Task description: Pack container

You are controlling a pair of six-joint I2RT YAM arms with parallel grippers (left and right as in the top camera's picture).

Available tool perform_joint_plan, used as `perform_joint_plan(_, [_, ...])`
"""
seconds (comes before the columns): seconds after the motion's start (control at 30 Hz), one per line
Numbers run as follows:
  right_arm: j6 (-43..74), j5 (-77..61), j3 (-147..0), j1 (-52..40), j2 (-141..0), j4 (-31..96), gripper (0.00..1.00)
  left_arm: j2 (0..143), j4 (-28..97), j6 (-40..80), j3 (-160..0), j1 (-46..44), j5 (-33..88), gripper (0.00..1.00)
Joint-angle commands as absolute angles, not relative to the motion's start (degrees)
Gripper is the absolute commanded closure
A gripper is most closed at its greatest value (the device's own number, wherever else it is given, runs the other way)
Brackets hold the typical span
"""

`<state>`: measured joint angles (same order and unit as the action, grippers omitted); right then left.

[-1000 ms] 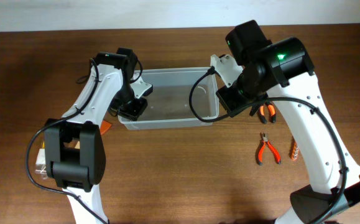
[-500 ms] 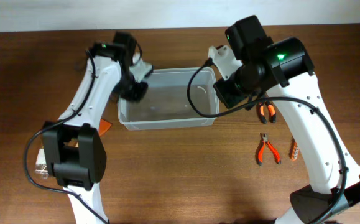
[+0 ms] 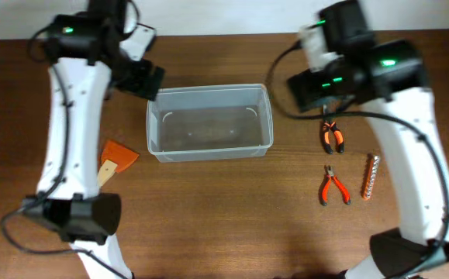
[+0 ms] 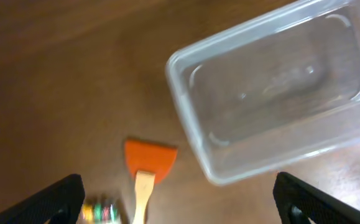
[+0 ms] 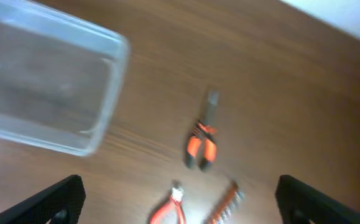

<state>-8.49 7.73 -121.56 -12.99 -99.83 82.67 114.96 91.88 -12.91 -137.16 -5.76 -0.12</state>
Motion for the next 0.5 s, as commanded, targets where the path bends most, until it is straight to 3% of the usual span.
perform_joint_plan(0.0, [-4.1, 8.0, -123.4, -5.5, -92.6, 85.3, 0.01, 108.2, 93.2, -9.6, -138.2, -2.2, -0.9, 0.01])
perform_joint_plan(0.27, [3.2, 2.3, -122.5, 10.2, -83.2, 97.3, 0.01, 92.8, 89.7, -9.5, -127.5, -0.2, -0.9, 0.01])
perform_joint_plan(0.47, [3.2, -3.9, -111.7, 8.5, -76.7, 97.3, 0.01, 82.8, 83.0, -9.5, -107.9, -0.2, -0.9, 0.01])
